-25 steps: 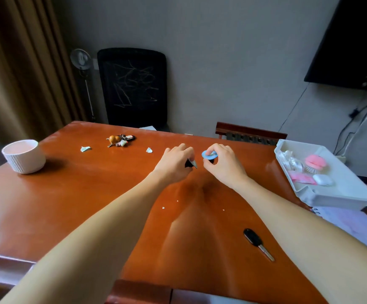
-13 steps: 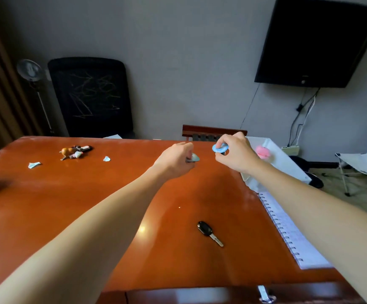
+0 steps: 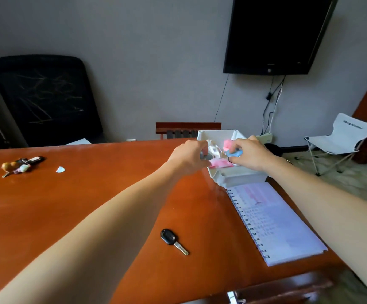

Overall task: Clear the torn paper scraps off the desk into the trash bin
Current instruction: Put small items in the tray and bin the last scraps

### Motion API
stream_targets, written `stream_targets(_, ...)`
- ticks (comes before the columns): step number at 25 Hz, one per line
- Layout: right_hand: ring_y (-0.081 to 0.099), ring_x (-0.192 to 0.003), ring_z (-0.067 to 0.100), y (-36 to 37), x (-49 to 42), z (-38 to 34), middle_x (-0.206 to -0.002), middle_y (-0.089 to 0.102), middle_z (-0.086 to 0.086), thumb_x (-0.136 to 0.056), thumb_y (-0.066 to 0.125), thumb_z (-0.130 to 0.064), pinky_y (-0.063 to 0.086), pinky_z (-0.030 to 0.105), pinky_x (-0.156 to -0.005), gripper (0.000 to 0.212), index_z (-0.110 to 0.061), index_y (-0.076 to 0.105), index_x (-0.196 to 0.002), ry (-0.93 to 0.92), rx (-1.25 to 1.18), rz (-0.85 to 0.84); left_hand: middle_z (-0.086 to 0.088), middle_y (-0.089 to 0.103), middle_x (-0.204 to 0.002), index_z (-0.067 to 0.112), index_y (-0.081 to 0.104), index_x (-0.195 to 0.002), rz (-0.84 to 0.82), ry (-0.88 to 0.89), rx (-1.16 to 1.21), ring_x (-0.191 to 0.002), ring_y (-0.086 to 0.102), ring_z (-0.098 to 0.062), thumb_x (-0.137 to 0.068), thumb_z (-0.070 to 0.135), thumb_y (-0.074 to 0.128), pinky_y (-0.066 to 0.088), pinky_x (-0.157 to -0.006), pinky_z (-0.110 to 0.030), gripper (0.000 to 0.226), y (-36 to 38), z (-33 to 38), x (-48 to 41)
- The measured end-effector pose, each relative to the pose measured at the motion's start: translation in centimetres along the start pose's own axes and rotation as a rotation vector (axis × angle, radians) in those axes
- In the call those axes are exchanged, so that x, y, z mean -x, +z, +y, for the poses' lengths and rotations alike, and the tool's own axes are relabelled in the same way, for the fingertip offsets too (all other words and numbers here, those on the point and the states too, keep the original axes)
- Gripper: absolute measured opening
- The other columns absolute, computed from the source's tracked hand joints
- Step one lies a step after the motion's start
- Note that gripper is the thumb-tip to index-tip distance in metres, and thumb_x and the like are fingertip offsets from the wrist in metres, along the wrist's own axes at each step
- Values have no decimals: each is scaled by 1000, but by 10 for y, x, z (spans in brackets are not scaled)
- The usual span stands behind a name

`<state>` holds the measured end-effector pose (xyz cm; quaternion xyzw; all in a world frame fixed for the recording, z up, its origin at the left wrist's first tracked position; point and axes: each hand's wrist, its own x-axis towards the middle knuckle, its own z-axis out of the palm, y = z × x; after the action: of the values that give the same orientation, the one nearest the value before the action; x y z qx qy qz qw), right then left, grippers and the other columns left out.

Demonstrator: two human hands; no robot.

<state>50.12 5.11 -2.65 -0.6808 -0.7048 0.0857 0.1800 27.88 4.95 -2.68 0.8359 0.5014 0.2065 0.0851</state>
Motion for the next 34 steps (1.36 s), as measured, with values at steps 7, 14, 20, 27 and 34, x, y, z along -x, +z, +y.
stream_targets(7, 46, -106, 18, 8, -14, 34, -115, 52, 5, -79, 71, -30, 44, 31, -93, 14, -37, 65, -89, 34, 33, -93, -5, 63, -103, 15, 63, -102, -67, 2, 47, -86, 57, -25, -83, 32, 77, 45, -63, -31, 30, 33, 21, -30)
stream_targets(14, 50, -106, 21, 22, -30, 45, -114, 52, 4, -73, 70, -35, 47, 32, -92, 15, -41, 57, -76, 75, 90, -201, -2, 64, -101, 17, 65, -97, -122, -54, 34, -85, 59, -24, -78, 38, 81, 49, -69, -33, 33, 61, 20, -57)
stream_targets(20, 53, -106, 21, 28, -33, 52, -115, 51, 4, -76, 70, -32, 49, 34, -93, 17, -42, 57, -79, 84, 63, -210, -4, 63, -104, 14, 66, -97, -235, -41, 61, -90, 60, -24, -72, 38, 86, 50, -72, -35, 39, 61, 21, -77)
stream_targets(27, 39, -115, 27, 32, -30, 53, -110, 50, 1, -81, 62, -33, 37, 34, -84, 20, -31, 62, -101, 43, 130, -176, -7, 65, -104, 10, 65, -105, -331, -44, -30, -91, 58, -25, -72, 43, 84, 42, -67, -30, 50, 72, 35, -87)
stream_targets(34, 51, -107, 25, 34, -25, 53, -113, 50, 1, -85, 59, -26, 44, 34, -85, 17, -24, 64, -101, 21, 55, -124, -10, 69, -105, 6, 70, -106, -374, -68, -48, -95, 63, -28, -79, 40, 80, 49, -74, -32, 45, 76, 35, -87)
